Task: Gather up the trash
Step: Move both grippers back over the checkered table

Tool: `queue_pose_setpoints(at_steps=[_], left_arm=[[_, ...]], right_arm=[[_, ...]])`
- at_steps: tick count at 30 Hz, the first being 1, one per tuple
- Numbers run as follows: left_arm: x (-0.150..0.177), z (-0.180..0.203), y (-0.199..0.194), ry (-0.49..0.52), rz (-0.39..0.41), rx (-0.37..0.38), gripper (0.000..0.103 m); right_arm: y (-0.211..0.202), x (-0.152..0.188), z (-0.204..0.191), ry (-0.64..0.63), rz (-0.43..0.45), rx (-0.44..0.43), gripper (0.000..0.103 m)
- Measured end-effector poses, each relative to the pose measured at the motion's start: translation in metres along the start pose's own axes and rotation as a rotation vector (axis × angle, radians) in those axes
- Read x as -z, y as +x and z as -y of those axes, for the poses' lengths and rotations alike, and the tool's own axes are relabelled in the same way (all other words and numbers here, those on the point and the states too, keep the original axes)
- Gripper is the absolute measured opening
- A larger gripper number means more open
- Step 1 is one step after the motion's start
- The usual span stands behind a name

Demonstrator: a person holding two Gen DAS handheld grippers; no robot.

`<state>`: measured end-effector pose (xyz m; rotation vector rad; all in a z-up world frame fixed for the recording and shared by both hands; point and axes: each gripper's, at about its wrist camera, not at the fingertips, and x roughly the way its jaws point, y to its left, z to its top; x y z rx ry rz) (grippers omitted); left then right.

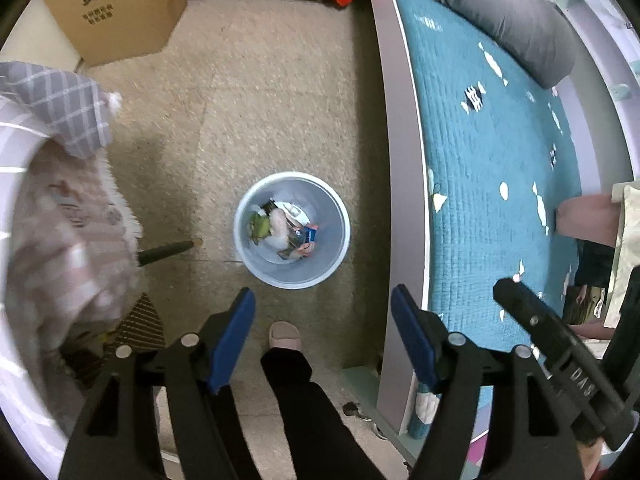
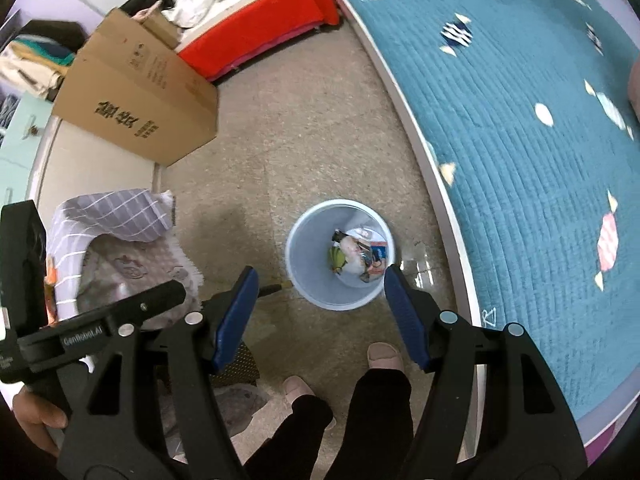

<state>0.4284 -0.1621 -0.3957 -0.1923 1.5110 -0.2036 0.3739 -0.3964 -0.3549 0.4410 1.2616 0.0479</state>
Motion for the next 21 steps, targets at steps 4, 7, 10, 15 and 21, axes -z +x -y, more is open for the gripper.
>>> queue_pose_setpoints(at_steps=[4,7,10,15,21], left_arm=[[0.007,-0.013,-0.046,-0.028,0.073,-0.008,0.069],[0.014,-0.039,-0.091,-0.061,0.16,-0.045,0.069],[0.025,-0.079,-0.135,-0.131,0.247,-0.08,0.069],[0.045,-0.16,-0.193,-0.26,0.356,-0.143,0.069],[0.062,-0.25,-0.233,-0.346,0.409,-0.209,0.069]], right_arm=[[-0.015,-0.009,-0.04,-0.082,-0.001,-0.051,0.065],[-0.025,-0.014,-0.088,-0.182,0.002,-0.104,0.065],[-0.027,-0.011,-0.147,-0.292,-0.005,-0.156,0.065],[-0.022,0.005,-0.236,-0.449,-0.014,-0.223,0.065],[0.007,0.04,-0.346,-0.608,-0.037,-0.264,0.065]])
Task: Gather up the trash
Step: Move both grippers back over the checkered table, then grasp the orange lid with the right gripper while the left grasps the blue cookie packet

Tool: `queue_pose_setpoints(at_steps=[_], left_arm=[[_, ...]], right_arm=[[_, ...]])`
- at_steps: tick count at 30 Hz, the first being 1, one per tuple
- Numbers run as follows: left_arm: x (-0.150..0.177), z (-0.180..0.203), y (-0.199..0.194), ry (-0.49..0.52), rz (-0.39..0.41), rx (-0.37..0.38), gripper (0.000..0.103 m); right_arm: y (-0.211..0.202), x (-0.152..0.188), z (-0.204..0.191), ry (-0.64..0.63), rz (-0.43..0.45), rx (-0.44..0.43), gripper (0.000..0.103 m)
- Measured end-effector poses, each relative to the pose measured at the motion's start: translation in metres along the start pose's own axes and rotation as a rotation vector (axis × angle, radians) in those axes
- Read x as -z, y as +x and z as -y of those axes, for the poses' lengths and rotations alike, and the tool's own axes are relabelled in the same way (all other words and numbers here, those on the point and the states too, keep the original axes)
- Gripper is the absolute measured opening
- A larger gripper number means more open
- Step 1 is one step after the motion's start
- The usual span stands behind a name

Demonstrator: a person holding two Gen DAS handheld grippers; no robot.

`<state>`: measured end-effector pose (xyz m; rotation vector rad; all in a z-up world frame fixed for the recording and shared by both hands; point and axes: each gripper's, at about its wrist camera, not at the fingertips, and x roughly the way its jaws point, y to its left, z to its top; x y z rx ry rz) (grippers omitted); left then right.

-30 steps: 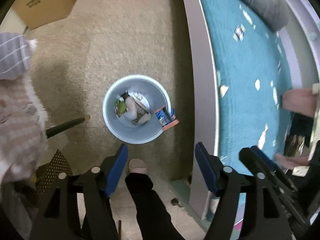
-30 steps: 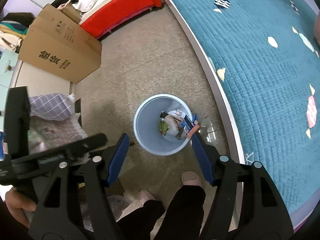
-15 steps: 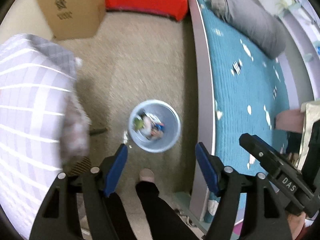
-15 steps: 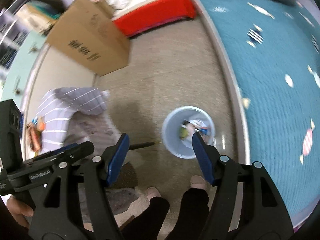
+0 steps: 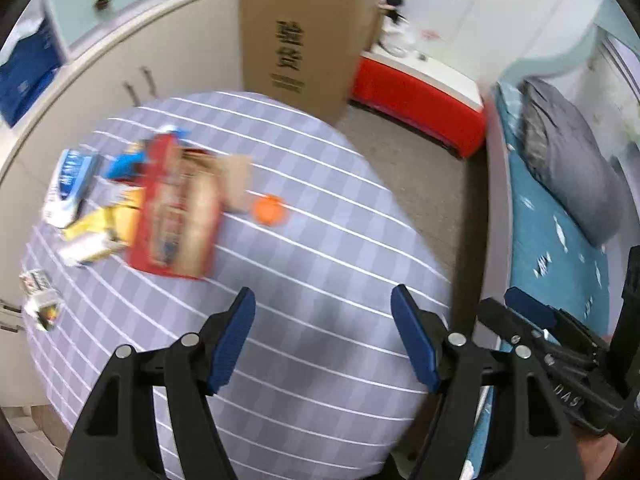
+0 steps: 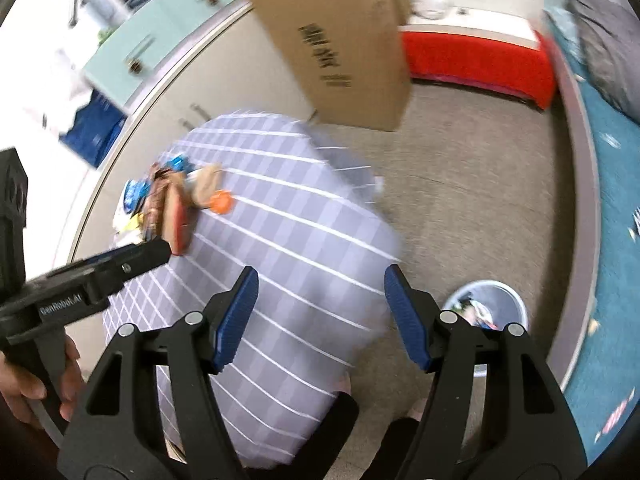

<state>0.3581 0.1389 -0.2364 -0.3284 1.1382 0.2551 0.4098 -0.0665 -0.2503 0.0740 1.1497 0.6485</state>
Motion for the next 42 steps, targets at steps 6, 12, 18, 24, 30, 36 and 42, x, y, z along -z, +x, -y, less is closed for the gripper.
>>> queue_pose_setpoints(at_steps=[6,12,18,24,30,36,42], left_arm=[[-0.033,-0.071,-0.001,0.012,0.034,-0.054,0.069],[-0.061,-0.106,0.01,0.051,0.036,-0.049,0.069],[-0.08,-0.141,0.019,0.004,0.034,-0.037,0.069],[-0.095,-0.178,0.035,-0.071,0.008,-0.038,0.069],[-0.106,-0.202,0.054,-0.141,-0.029,-0.023,0.069],[-0.122,-0.211,0.09,-0.165,-0.095,-0.022,0.069],[-0.127,-0.223,0.114,-0.223,-0.175,-0.017,0.049]], right_arm=[[0.063,-0.023,-0.07,-0.065,-0.027,-0.011,0.062],[0.114,-0.041,-0.106,-0.121,-0.049,0.027,0.054],[0.145,-0.051,-0.112,-0.151,-0.075,0.076,0.046],[0.162,-0.057,-0.116,-0.182,-0.104,0.071,0.031],[0.155,-0.062,-0.099,-0.109,-0.087,0.087,0.012],[0.144,-0.077,-0.085,-0.04,-0.05,0.063,0.012],[0.145,-0.083,-0.088,-0.018,-0.057,0.024,0.012]])
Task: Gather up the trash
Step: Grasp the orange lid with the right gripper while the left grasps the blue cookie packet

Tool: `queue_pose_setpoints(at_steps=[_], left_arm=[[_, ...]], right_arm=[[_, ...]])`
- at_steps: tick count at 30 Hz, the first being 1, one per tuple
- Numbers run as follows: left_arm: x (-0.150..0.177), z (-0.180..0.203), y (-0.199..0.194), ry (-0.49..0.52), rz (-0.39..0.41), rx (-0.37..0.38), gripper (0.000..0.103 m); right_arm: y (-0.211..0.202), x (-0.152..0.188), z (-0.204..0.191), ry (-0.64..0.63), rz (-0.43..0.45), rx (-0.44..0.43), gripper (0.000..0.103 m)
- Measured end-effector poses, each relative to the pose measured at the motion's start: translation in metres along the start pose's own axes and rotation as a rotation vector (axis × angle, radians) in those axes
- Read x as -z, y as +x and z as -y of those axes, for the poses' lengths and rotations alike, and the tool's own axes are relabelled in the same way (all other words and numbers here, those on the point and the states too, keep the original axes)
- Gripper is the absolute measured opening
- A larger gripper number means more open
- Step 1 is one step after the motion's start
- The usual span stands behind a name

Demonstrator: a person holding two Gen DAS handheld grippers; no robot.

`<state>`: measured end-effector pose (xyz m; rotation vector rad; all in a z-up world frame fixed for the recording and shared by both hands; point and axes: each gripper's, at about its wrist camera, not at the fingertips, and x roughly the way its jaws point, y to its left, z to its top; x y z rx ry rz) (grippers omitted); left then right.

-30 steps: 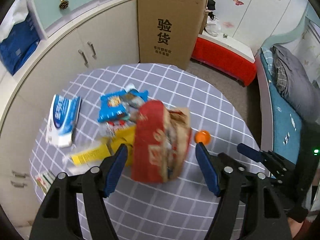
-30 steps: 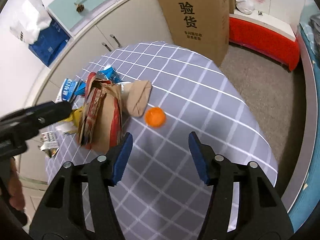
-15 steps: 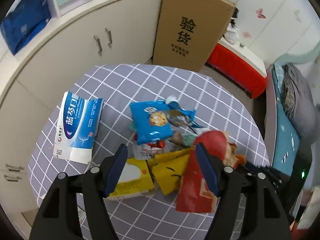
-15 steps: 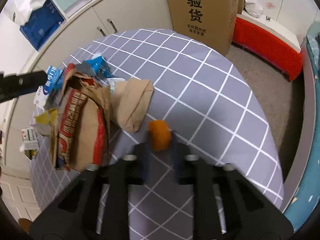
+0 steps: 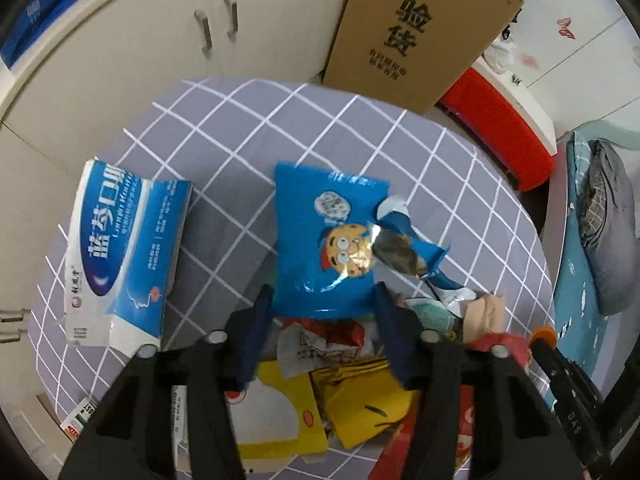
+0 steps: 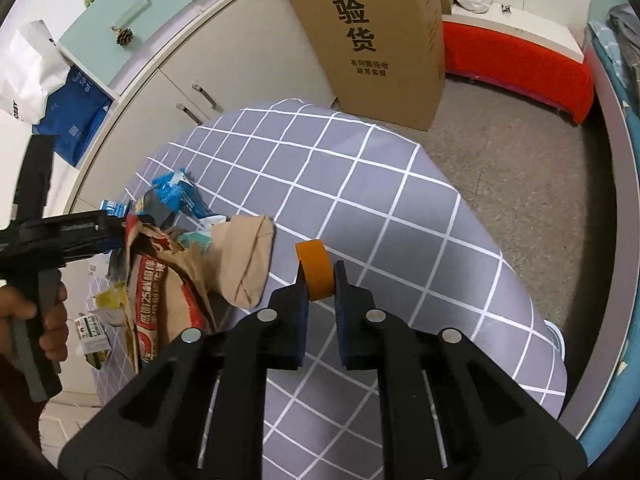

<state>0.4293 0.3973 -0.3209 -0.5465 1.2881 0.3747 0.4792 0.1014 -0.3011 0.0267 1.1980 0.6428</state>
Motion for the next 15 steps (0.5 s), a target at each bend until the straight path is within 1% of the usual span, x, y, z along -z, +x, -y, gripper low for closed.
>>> queue_pose_setpoints(at_steps=[2,4,5,8,9,12,15], left_arm=[[0.0,-0.003,-0.002,-0.008,0.014,0.0,0.048],[0.001,-0.006,-0.007,-0.01,0.041,-0.018,0.048],[0.002,-0.007,-0.009,-0.015,0.045,-0.012,0.048],[0.008,-0.009,-0.026,-0.038,0.097,-0.018,0.048],[0.012,-0.007,-0.035,-0.044,0.125,-0.018,0.048],[0.024,0.007,-0.063,-0.036,0.2,-0.018,0.048],[0.039,0.035,-0.087,0.01,0.262,-0.006,0.048]], right_arm=[[0.0,0.0,0.0,0.01,-0.004,-0.015,0.012],[-0.001,0.0,-0.001,0.016,-0.003,-0.028,0.012],[-0.002,0.0,0.0,0.019,-0.003,-0.037,0.012],[-0.007,0.0,0.0,0.02,0.005,-0.058,0.012],[-0.009,0.0,0.001,0.022,0.008,-0.07,0.012],[-0.016,0.001,0.004,0.032,0.02,-0.096,0.012],[-0.031,0.004,0.014,0.043,0.038,-0.118,0.012]])
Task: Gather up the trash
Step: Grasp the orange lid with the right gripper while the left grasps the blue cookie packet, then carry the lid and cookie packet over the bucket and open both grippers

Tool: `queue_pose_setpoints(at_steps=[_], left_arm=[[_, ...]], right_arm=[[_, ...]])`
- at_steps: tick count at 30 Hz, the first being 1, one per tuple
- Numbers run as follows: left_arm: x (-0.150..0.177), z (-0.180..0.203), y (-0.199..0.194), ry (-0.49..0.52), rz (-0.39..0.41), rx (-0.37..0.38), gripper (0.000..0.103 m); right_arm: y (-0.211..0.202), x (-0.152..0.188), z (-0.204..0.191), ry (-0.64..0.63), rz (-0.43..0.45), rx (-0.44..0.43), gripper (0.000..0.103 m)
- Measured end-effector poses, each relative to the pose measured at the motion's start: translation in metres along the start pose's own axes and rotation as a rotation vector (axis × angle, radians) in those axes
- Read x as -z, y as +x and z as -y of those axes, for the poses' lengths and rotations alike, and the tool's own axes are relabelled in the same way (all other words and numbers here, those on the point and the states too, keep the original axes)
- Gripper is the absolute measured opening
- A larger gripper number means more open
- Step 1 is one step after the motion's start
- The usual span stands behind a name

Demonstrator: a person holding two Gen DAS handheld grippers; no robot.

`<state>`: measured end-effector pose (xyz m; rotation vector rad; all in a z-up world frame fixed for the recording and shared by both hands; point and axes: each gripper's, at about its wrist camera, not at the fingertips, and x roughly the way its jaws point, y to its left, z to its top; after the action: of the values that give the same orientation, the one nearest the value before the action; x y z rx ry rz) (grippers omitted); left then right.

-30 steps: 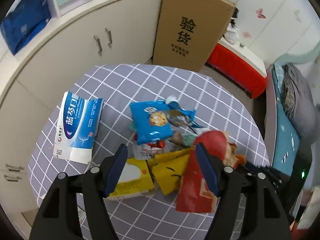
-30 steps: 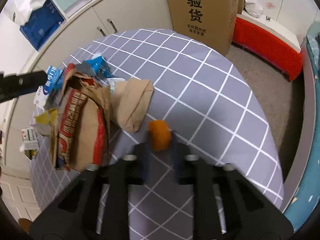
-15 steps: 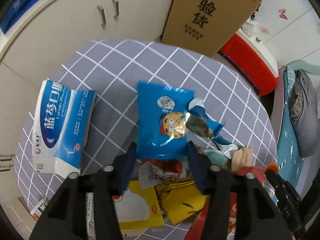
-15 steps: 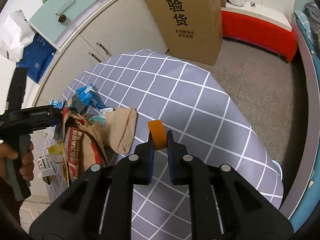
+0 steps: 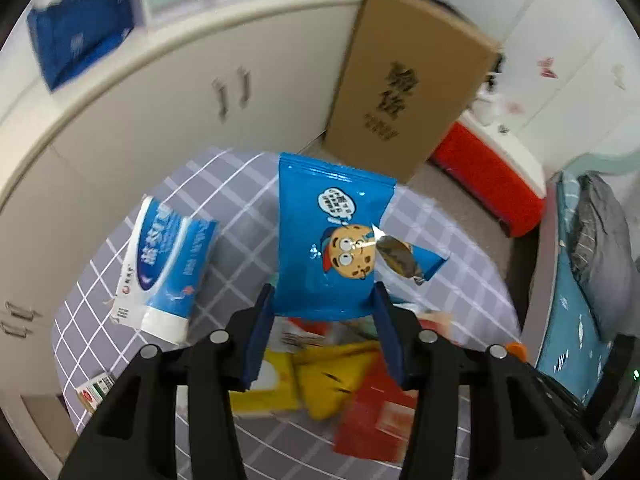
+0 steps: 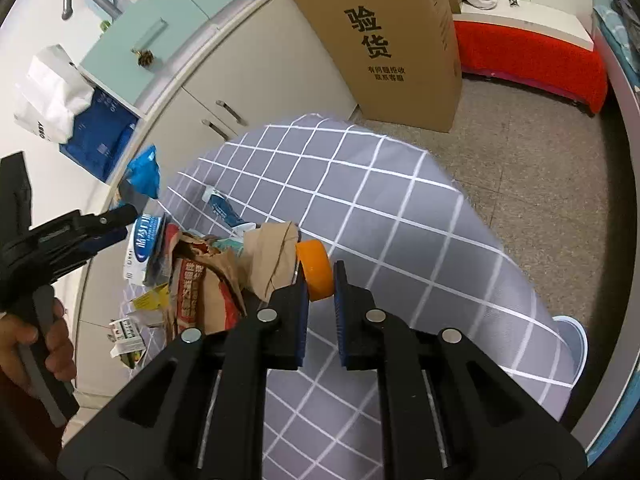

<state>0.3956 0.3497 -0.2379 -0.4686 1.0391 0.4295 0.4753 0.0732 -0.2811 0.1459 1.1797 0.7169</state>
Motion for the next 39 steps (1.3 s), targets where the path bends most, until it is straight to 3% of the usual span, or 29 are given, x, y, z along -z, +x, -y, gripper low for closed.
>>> queue_pose_setpoints(at_steps=[5,11,19,23,30,34,36,37,39], left_arm=[[0.023,0.062,-0.017,0.079,0.011,0.077,0.048],[0.092,0.173,-0.003,0.216,-0.102,0.19,0.048],[0.219,0.309,0.052,0.418,-0.304,0.32,0.048],[0.282,0.355,0.098,0.504,-0.397,0.315,0.048],[0.348,0.374,0.183,0.563,-0.497,0.24,0.048],[0.367,0.377,0.235,0.574,-0.532,0.209,0.048],[0.38,0.38,0.261,0.586,-0.544,0.199,0.048],[0.387,0.38,0.274,0.591,-0.55,0.189,0.048],[0.396,0.376,0.293,0.592,-0.564,0.179,0.048]], right_arm=[[-0.036,0.012,0.034,0.038,0.035,-0.002,0.012],[-0.096,0.045,0.111,0.143,0.081,0.051,0.012],[-0.152,0.145,0.245,0.37,0.058,0.198,0.012],[-0.147,0.197,0.305,0.486,0.007,0.245,0.012],[-0.101,0.241,0.38,0.605,-0.002,0.228,0.012],[-0.06,0.256,0.417,0.64,-0.016,0.228,0.014],[-0.043,0.262,0.433,0.649,-0.027,0.24,0.029],[-0.034,0.267,0.442,0.66,-0.024,0.241,0.047],[-0.023,0.276,0.455,0.668,-0.01,0.258,0.052]])
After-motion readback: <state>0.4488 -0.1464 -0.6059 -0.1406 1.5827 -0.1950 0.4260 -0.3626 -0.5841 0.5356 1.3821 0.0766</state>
